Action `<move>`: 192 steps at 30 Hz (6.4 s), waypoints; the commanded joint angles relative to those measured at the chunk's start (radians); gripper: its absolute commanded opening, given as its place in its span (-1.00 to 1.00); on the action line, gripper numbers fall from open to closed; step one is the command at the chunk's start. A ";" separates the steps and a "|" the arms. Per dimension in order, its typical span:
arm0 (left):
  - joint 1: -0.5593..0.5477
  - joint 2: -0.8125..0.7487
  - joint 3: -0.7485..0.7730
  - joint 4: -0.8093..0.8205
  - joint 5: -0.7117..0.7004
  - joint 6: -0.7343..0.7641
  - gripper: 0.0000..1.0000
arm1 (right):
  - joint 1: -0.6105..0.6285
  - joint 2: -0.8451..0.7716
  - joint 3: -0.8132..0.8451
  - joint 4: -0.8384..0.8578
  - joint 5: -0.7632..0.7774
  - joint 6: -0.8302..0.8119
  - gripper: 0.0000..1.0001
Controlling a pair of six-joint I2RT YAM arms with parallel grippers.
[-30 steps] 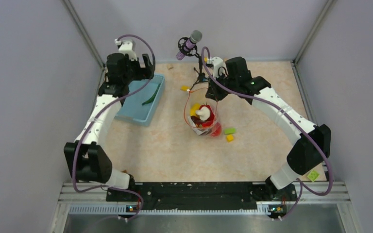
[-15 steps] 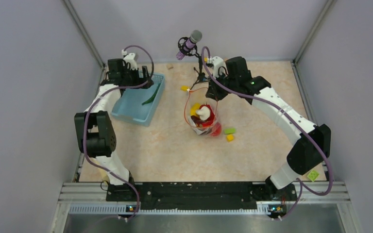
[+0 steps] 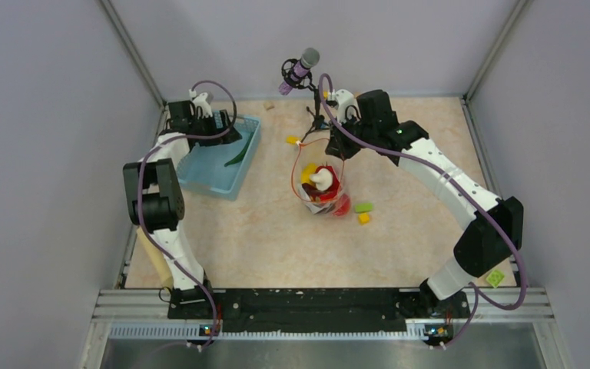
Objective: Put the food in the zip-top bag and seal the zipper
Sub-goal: Pick up the fake vegetable from the bin, then place the fake vegetable in the zipper food storage bag, then zip the zipper food storage bag at the center of the board.
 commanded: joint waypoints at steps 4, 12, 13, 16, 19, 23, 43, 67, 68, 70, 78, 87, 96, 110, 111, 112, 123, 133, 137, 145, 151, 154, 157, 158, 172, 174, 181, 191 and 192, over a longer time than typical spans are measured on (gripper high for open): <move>-0.027 0.003 -0.002 0.048 -0.059 0.019 0.96 | 0.006 -0.039 0.031 0.047 -0.031 0.013 -1.00; -0.084 0.035 0.035 -0.019 -0.195 0.076 0.96 | 0.007 -0.059 0.020 0.056 -0.044 0.020 -1.00; -0.088 0.036 0.037 -0.021 -0.194 0.089 0.96 | 0.007 -0.062 0.019 0.058 -0.046 0.020 -1.00; -0.112 0.040 0.042 -0.046 -0.227 0.145 0.96 | 0.007 -0.069 0.011 0.065 -0.046 0.019 -1.00; -0.129 0.048 0.045 -0.067 -0.229 0.184 0.96 | 0.006 -0.069 0.011 0.066 -0.048 0.020 -1.00; -0.162 0.060 0.063 -0.091 -0.275 0.208 0.96 | 0.006 -0.069 0.010 0.066 -0.056 0.022 -1.00; -0.214 0.186 0.206 -0.248 -0.389 0.264 0.42 | 0.007 -0.073 0.007 0.069 -0.060 0.021 -1.00; -0.225 0.201 0.272 -0.375 -0.363 0.327 -0.96 | 0.007 -0.068 0.009 0.070 -0.040 0.017 -1.00; -0.224 0.187 0.272 -0.381 -0.375 0.329 -1.00 | 0.006 -0.067 0.009 0.071 -0.041 0.018 -1.00; -0.224 0.154 0.260 -0.386 -0.399 0.328 -1.00 | 0.006 -0.065 0.009 0.071 -0.046 0.017 -1.00; -0.225 -0.040 0.145 -0.287 -0.415 0.310 -1.00 | 0.006 -0.059 0.012 0.070 -0.039 0.020 -1.00; -0.227 -0.297 -0.007 -0.190 -0.278 0.283 -1.00 | 0.005 -0.065 0.011 0.076 -0.035 0.026 -1.00; -0.382 -0.742 -0.355 0.298 0.055 0.149 -1.00 | 0.006 -0.097 -0.023 0.120 -0.028 0.094 -1.00; -0.683 -0.883 -0.540 0.739 0.581 -0.003 -1.00 | 0.006 -0.085 -0.024 0.135 -0.354 0.118 -1.00; -0.711 -0.877 -0.516 0.658 0.584 0.074 -1.00 | 0.006 -0.086 -0.023 0.132 -0.378 0.118 -1.00; -0.745 -0.870 -0.489 0.564 0.581 0.155 -1.00 | 0.007 -0.085 -0.021 0.128 -0.399 0.118 -1.00; -0.874 -0.673 -0.335 0.336 0.477 0.446 -1.00 | 0.007 -0.081 -0.017 0.121 -0.442 0.125 -1.00; -0.872 -0.518 -0.103 -0.346 0.338 0.901 -1.00 | 0.006 -0.084 -0.017 0.117 -0.442 0.117 -1.00; -0.873 -0.528 -0.112 -0.469 0.293 1.042 -1.00 | 0.007 -0.083 -0.019 0.117 -0.441 0.118 -1.00; -0.876 -0.551 -0.143 -0.413 -0.070 0.909 -1.00 | 0.006 -0.075 -0.015 0.114 -0.424 0.110 -1.00; -0.882 -0.614 -0.197 -0.414 -0.211 0.935 -1.00 | 0.006 -0.060 -0.003 0.101 -0.416 0.099 -1.00; -0.886 -0.641 -0.236 -0.377 -0.216 0.934 -0.70 | 0.006 -0.049 0.004 0.097 -0.415 0.098 -1.00; -0.894 -0.637 -0.244 -0.363 -0.258 0.920 -0.42 | 0.007 -0.033 0.015 0.085 -0.416 0.099 -1.00; -0.898 -0.632 -0.241 -0.361 -0.283 0.913 -0.27 | 0.008 -0.029 0.018 0.082 -0.416 0.098 -1.00; -0.987 -0.802 -0.271 -0.089 -0.432 0.639 0.95 | 0.006 -0.018 0.035 0.059 -0.403 0.075 -1.00; -0.987 -0.899 -0.391 0.044 -0.495 0.497 0.96 | 0.006 -0.019 0.042 0.042 -0.398 0.058 -1.00; -0.987 -1.258 -0.919 0.499 -0.727 0.125 0.96 | 0.006 0.003 0.068 0.001 -0.381 0.002 -1.00; -0.987 -1.256 -1.110 0.593 -0.853 0.111 0.93 | 0.013 0.056 0.128 -0.112 -0.395 -0.090 -1.00; -0.988 -1.240 -1.114 0.612 -0.848 0.106 0.92 | 0.018 0.065 0.140 -0.133 -0.399 -0.113 -1.00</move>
